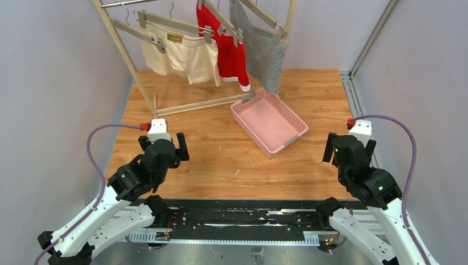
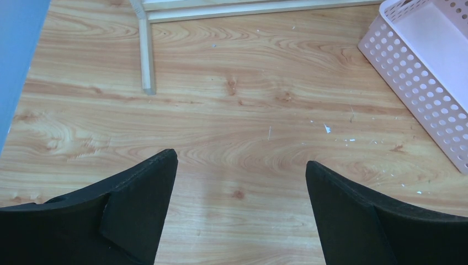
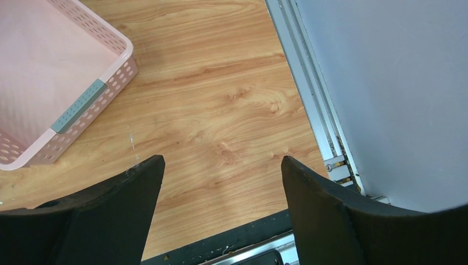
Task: Remove the underwear clipped to the hanger
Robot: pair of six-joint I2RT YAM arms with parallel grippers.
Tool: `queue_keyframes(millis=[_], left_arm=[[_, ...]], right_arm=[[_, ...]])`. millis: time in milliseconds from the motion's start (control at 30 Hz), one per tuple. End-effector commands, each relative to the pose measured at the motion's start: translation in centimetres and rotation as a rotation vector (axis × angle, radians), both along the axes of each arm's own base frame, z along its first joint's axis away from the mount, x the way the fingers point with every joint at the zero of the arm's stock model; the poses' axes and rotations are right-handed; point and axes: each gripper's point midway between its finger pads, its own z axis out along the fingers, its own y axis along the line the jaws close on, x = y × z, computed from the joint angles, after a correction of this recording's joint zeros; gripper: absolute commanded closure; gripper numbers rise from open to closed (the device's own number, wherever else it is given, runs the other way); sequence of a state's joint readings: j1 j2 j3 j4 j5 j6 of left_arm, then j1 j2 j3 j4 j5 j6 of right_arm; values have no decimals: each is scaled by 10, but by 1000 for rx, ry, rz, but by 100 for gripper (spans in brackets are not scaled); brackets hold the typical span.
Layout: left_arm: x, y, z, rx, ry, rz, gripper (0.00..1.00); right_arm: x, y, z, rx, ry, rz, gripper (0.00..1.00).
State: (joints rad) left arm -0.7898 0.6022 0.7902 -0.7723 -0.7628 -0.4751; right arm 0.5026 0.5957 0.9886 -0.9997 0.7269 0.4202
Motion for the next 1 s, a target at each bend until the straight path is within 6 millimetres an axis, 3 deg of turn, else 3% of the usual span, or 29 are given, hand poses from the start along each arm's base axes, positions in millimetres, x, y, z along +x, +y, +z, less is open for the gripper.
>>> queue_keyframes(millis=[0, 400, 600, 767, 867, 967], left_arm=[[1, -2, -1, 2, -4, -4, 2], [1, -4, -1, 3, -4, -20, 2], [6, -25, 9, 24, -3, -142, 2], [20, -46, 51, 59, -27, -219, 2], [33, -68, 93, 34, -109, -295, 2], [44, -79, 148, -1, -250, -322, 2]], right_arm=[[-2, -7, -1, 4, -27, -42, 20], [2, 1, -6, 28, -25, -2, 20], [5, 7, -11, 36, -4, 20, 20], [10, 14, -8, 56, -25, 51, 20], [12, 19, -7, 71, -26, 71, 20], [14, 25, -7, 84, -26, 98, 20]])
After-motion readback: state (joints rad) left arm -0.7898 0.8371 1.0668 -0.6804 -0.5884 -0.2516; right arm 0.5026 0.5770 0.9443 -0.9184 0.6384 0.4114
